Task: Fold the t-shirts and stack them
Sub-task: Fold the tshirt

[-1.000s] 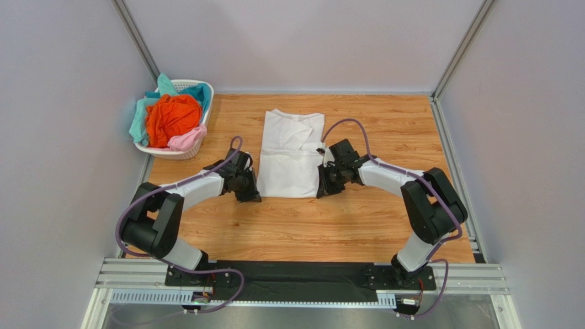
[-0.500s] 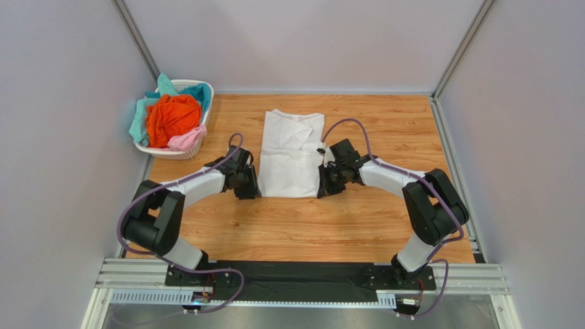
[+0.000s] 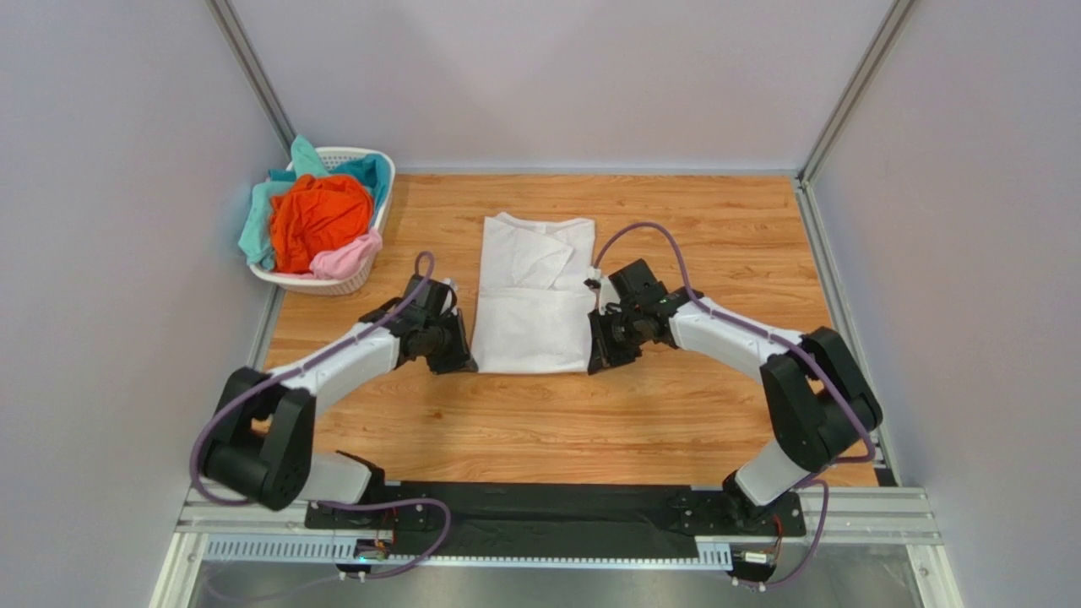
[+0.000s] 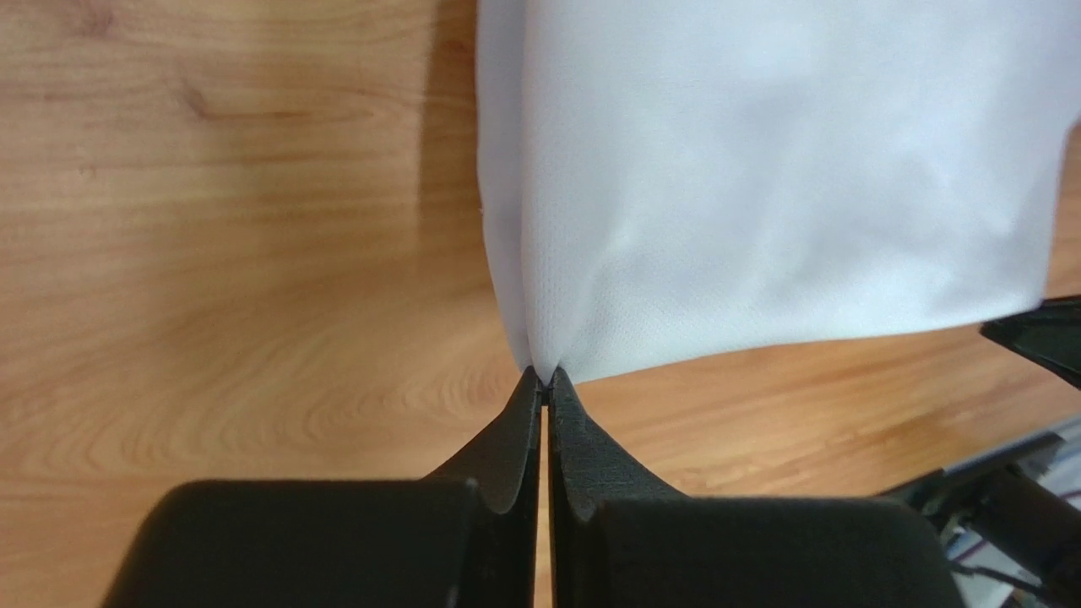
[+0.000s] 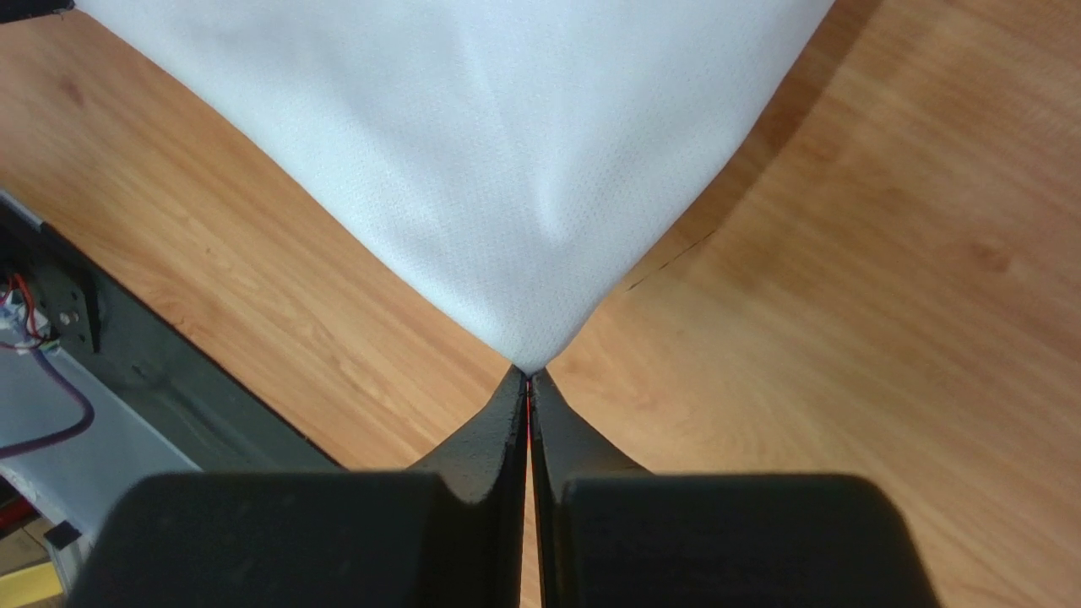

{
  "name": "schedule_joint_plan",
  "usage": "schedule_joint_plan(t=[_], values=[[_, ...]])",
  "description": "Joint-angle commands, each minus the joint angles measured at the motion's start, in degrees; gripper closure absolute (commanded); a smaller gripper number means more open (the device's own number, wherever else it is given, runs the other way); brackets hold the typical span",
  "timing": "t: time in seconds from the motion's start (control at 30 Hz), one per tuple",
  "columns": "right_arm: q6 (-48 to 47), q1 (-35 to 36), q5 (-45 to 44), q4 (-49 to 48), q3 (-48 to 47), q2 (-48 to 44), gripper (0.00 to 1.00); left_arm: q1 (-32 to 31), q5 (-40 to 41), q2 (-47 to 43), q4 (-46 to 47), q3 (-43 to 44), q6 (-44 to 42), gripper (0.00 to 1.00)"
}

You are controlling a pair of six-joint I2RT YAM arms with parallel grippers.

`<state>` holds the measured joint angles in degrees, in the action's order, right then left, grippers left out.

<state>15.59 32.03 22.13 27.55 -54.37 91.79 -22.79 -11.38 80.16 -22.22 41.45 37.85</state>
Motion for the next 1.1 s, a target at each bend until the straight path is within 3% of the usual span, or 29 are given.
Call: schedule_joint_plan(t=[0.0, 0.13, 0.3, 0.57, 0.8, 1.07], values=[[-0.3, 2.8, -0.1, 5.8, 0.0, -5.8, 0.99, -0.3, -3.3, -10.4, -3.6, -2.2, -1.5, 1.00], [-0.1, 5.1, 0.6, 13.4, -0.1, -12.9, 0.99, -0.7, -6.8, -19.4, -7.9, -3.5, -1.9, 1.00], [-0.1, 6.3, 9.0, 19.7, -1.7, -19.3, 0.99, -1.1, -7.6, -32.4, -9.8, -3.9, -0.3, 1.00], [-0.6, 6.4, 15.0, 24.9, -6.2, -22.6, 0.99, -1.2, -5.9, -45.4, -12.0, -1.8, -0.3, 1.00], [-0.6, 5.8, 20.1, 24.7, -8.8, -22.0, 1.00, -1.2, -0.9, -44.2, -12.2, 0.6, 0.5, 1.00], [-2.6, 1.6, 17.2, 24.8, -10.8, -18.4, 1.00, -1.2, 6.3, -36.8, -10.9, 4.0, 1.4, 1.00]])
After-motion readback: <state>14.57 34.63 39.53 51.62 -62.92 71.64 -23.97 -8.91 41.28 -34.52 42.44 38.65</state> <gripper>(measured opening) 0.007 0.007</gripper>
